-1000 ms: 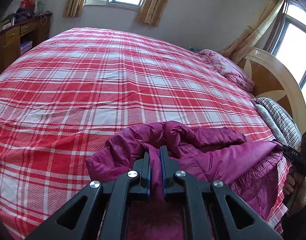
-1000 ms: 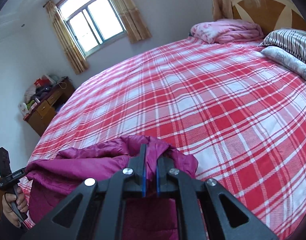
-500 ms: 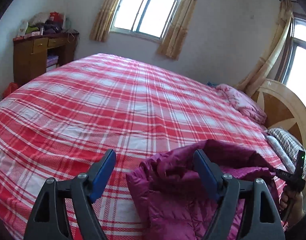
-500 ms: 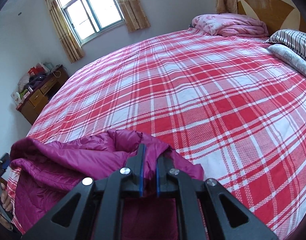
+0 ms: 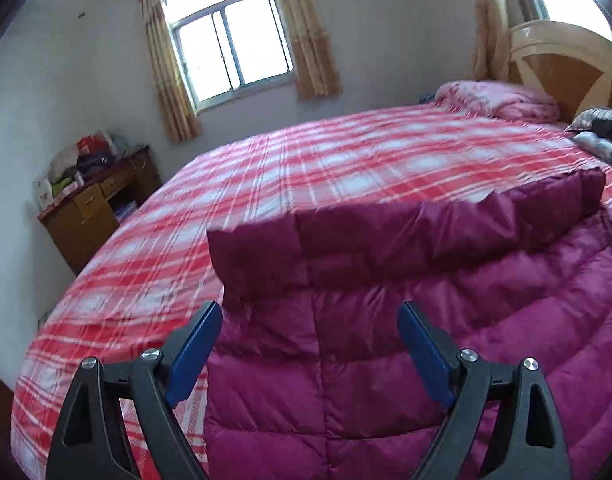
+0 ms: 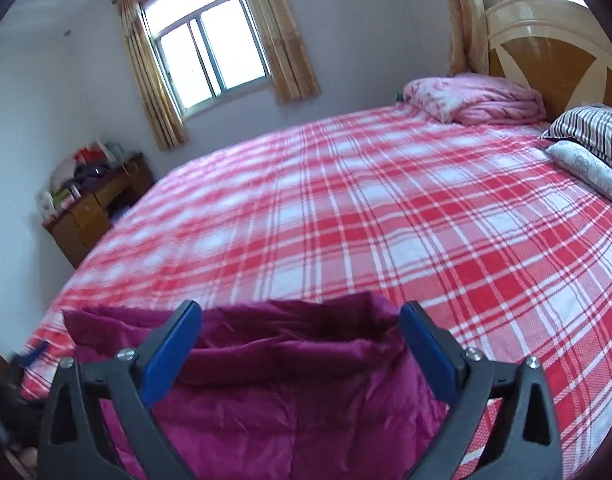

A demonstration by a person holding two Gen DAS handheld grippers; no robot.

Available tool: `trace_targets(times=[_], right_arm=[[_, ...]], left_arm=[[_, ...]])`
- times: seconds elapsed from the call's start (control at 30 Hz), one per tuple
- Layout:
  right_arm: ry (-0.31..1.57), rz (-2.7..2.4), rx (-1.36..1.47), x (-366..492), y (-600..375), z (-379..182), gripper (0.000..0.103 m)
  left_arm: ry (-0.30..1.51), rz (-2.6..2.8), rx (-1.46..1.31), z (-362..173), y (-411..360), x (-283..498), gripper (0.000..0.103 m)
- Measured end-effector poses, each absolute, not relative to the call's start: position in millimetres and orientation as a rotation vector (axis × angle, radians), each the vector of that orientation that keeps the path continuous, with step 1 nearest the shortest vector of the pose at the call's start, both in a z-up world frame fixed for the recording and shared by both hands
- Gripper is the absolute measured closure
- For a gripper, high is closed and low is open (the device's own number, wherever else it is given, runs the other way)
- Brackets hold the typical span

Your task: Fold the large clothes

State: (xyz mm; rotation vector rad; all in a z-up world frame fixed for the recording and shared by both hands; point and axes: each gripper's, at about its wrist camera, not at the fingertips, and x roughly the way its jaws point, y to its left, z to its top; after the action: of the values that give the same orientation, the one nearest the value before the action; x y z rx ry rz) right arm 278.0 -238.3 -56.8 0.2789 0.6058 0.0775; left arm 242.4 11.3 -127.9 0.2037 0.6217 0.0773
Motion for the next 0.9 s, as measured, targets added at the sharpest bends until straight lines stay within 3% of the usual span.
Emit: trace_targets(times=[0.07, 0.13, 0.23, 0.47, 0.63, 0.9], right_arm=[[0.626, 0.056, 0.277, 278, -236, -54, 0.008], [0.656, 0.096, 0.227, 276, -219, -56, 0.028], [0.715, 0.171, 0.149, 276, -182, -72, 0.043], [0.801, 0.162, -0.045, 298, -126, -122, 0.043], [0.821, 0.108, -0.07, 317, -129, -141, 0.043], [0.828, 0.094, -0.032, 325, -134, -150, 0.043]], left_arm=[[0.705, 0.102, 0.116, -145, 29, 254, 0.013], [0.718, 0.098, 0.041, -146, 40, 256, 0.013], [0.724, 0.115, 0.019, -137, 43, 258, 0.013], [0.592, 0.039, 0.116, -94, -2, 251, 0.013], [0.636, 0.053, 0.22, -117, -26, 282, 0.013], [0.749, 0.074, 0.101, -148, -13, 316, 0.013]])
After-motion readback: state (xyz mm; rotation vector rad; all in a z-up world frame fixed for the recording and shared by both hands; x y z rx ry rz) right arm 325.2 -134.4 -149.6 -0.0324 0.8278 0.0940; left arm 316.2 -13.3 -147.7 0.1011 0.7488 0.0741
